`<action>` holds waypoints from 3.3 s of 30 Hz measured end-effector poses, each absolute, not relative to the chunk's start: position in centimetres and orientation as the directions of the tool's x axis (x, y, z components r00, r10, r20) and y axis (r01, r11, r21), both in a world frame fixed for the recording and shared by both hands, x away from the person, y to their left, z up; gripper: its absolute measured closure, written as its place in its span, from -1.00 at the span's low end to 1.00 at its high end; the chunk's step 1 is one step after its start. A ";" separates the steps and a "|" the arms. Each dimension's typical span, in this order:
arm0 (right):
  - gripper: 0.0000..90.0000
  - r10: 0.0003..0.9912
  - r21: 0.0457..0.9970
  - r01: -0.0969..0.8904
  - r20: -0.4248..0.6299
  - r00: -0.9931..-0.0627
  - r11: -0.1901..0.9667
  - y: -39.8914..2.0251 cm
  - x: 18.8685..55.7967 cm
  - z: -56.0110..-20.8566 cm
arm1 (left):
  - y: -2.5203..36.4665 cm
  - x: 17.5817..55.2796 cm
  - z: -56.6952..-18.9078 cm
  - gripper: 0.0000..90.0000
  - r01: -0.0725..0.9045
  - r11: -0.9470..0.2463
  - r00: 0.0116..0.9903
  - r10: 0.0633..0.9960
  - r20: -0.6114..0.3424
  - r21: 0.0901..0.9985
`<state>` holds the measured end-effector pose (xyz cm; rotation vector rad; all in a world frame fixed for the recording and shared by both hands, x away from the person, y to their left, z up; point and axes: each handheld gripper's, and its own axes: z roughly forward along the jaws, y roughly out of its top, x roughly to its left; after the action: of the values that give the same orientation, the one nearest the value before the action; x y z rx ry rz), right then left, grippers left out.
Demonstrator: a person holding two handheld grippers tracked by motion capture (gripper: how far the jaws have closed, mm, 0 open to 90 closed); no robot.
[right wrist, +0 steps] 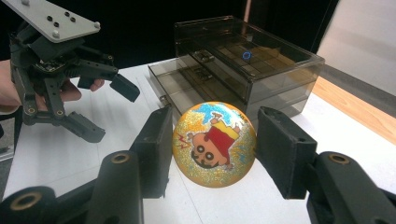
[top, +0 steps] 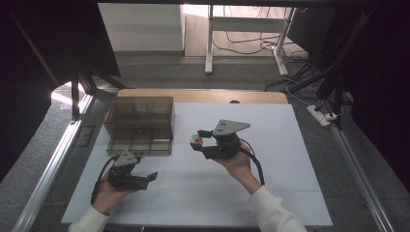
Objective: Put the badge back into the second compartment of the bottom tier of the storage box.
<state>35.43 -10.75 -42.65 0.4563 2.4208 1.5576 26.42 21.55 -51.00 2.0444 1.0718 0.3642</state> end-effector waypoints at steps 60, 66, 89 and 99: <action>0.04 0.308 0.897 0.166 0.035 -0.951 0.410 1.7 39.4 -45.0 | 22.0 26.5 -50.8 -0.75 0.566 -0.306 0.601 0.788 -0.129 0.765; 0.04 0.297 0.882 0.171 0.038 -0.954 0.438 3.7 39.9 -46.0 | 22.0 26.5 -50.9 -0.75 0.568 -0.309 0.605 0.785 -0.133 0.762; 0.04 0.328 0.873 0.198 0.046 -0.944 0.446 8.0 41.1 -49.1 | 22.1 26.5 -50.9 -0.75 0.569 -0.305 0.611 0.779 -0.143 0.764; -0.18 0.361 0.882 0.160 -0.012 -0.933 0.443 8.7 40.5 -49.7 | 22.1 26.5 -50.8 -0.75 0.569 -0.302 0.612 0.777 -0.149 0.765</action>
<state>40.52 8.74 -49.70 0.4559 2.4946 1.4918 26.50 22.12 -50.85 2.0036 1.0614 0.3162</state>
